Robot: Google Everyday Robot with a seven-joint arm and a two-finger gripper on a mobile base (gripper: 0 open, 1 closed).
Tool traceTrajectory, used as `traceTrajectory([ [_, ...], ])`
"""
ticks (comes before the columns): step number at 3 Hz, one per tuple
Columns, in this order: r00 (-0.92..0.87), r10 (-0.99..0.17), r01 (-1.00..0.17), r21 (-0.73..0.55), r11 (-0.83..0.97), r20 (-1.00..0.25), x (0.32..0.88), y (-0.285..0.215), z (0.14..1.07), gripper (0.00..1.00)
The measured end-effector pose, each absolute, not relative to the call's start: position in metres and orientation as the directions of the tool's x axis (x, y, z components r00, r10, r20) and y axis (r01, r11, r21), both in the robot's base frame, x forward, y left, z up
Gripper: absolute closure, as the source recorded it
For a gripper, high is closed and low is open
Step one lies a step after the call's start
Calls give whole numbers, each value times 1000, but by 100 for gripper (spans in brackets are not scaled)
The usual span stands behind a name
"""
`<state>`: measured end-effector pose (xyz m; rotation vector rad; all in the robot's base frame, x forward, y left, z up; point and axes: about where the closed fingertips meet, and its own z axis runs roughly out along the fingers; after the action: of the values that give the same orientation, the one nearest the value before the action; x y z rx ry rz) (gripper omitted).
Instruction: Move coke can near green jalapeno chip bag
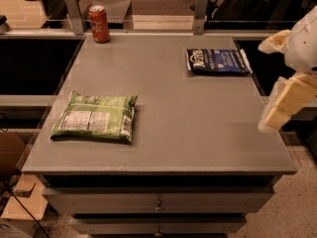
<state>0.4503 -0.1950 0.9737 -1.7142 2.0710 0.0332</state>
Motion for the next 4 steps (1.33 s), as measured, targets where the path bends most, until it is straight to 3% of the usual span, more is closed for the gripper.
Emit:
traceTrajectory([
  [1,-34,-847,-936,-279,213,-531,471,-162,978,0],
  [3,-40,-786,-937,-250,244,-617,474,-145,978,0],
  [4,-34,-734,-920,-266,288,-678,501,-125,979,0],
])
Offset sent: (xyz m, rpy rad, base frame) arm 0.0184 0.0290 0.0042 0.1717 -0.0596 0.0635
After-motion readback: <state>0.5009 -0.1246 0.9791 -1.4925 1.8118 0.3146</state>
